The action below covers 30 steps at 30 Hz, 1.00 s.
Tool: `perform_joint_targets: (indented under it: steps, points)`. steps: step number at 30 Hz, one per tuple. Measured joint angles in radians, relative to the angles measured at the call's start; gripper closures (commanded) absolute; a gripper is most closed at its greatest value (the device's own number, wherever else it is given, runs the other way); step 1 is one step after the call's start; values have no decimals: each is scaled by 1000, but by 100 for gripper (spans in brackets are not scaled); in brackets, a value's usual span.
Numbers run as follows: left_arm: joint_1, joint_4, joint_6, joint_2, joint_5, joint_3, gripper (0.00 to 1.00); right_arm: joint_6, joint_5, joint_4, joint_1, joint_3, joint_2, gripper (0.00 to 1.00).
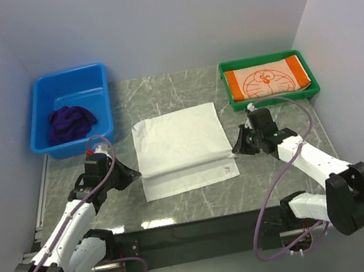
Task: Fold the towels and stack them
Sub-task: Fold the towel
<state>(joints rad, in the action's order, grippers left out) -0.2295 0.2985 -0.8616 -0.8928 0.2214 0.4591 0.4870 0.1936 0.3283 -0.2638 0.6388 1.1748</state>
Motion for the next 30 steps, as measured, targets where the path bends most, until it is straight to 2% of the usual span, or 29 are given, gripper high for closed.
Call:
perform_joint_targets:
  steps: [5,12,19,25,30]
  points:
    - [-3,-17,-20,-37,13,-49,99,7,2,-5,0,-11,25,100]
    - [-4,-26,-24,-119,11,-16,99,5,-11,14,0,22,64,100]
    - [-4,29,-19,-26,-14,81,99,-1,-33,42,0,63,-28,100]
    - [-7,72,-20,39,-9,81,99,0,-29,53,0,49,-109,100]
    - [-10,49,-27,37,8,17,99,9,-19,41,0,-16,-100,100]
